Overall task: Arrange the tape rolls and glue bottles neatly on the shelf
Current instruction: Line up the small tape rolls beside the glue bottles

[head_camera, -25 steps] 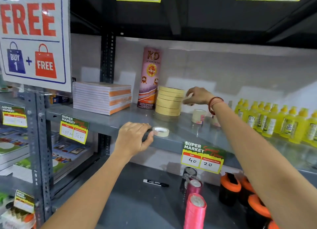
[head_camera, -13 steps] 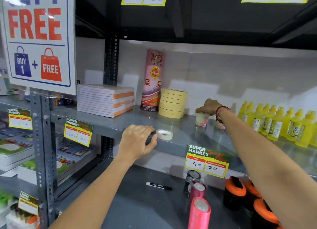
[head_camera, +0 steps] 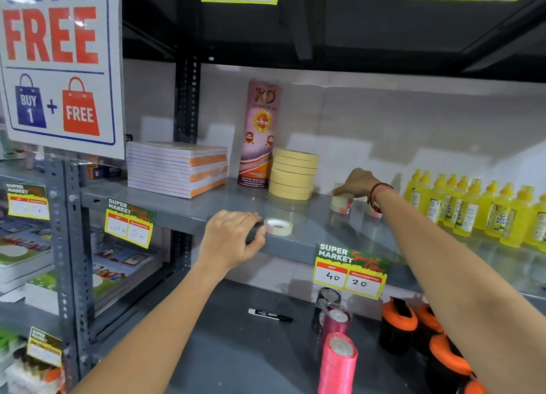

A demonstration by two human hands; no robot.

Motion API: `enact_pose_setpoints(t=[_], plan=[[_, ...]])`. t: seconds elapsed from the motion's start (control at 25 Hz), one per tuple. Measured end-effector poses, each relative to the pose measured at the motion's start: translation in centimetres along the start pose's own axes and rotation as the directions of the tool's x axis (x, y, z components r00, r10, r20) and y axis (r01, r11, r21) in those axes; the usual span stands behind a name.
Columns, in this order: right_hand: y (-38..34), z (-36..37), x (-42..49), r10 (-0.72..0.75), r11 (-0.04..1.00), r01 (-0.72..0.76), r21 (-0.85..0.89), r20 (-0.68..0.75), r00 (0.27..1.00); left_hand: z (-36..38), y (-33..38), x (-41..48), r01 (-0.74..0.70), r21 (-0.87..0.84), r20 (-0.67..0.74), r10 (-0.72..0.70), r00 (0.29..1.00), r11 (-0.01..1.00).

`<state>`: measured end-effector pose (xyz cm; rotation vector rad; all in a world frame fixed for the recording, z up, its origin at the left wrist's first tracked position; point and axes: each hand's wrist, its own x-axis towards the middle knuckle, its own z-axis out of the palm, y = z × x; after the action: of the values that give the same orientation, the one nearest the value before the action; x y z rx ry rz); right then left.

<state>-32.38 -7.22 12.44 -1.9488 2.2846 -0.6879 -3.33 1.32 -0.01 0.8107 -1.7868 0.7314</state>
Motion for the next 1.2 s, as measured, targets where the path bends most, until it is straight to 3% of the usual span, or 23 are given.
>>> enact_pose_setpoints(t=[0.12,0.2,0.24,0.28,0.36,0.4,0.48,0.56,0.64,0.72,0.8,0.92,1.2], plan=[[-1.0,-0.1,-1.1,-0.072,0.993,0.060,-0.103,-0.115,0.991,0.0,0.0,0.1,-0.004,-0.002,-0.005,0.004,1.000,1.000],[-3.1,-0.3,-2.9,-0.216,0.976,0.204,-0.075,-0.228,0.949,-0.1,0.1,0.1,-0.004,-0.003,-0.012,0.004,1.000,1.000],[-4.4,-0.5,-4.1,-0.313,0.948,0.317,-0.003,-0.176,0.933,-0.2,0.1,0.1,-0.002,-0.005,-0.014,0.002,1.000,1.000],[-5.8,-0.6,-5.7,-0.422,0.900,0.421,0.111,-0.024,0.907,-0.2,0.2,0.1,0.000,-0.005,-0.016,0.000,1.000,1.000],[-7.9,0.0,-8.8,-0.546,0.838,0.491,0.237,0.376,0.749,-0.3,0.3,0.0,0.001,-0.002,-0.017,-0.001,1.000,1.000],[-8.5,0.6,-10.0,-0.554,0.826,0.518,0.224,0.490,0.673,-0.3,0.3,0.1,0.004,-0.003,-0.015,-0.004,1.000,1.000],[-8.8,1.9,-11.0,-0.565,0.808,0.555,0.198,0.528,0.634,-0.4,0.3,0.1,0.008,-0.011,-0.007,-0.008,1.000,1.000],[-8.7,2.2,-10.8,-0.589,0.797,0.568,0.203,0.465,0.661,-0.4,0.3,0.1,0.010,-0.011,-0.006,-0.010,1.000,1.000],[-7.9,1.1,-9.3,-0.583,0.812,0.553,0.185,0.289,0.760,-0.3,0.3,0.0,0.011,-0.010,-0.010,-0.011,1.000,1.000],[-6.3,-0.7,-6.7,-0.451,0.886,0.452,0.107,-0.033,0.892,-0.3,0.3,0.0,0.010,-0.020,-0.006,-0.010,1.000,1.000],[-4.2,-1.9,-4.3,-0.224,0.967,0.247,0.069,-0.242,0.944,-0.3,0.3,0.1,0.011,-0.025,0.007,-0.011,1.000,1.000],[-2.0,-1.8,-2.1,-0.052,0.997,0.061,0.036,-0.225,0.973,-0.3,0.3,0.1,0.011,-0.021,0.031,-0.011,0.999,1.000],[-1.1,-0.8,-0.3,-0.033,0.998,0.041,0.054,-0.143,0.989,-0.4,0.2,0.1,0.022,-0.028,0.059,-0.020,0.998,0.999]])
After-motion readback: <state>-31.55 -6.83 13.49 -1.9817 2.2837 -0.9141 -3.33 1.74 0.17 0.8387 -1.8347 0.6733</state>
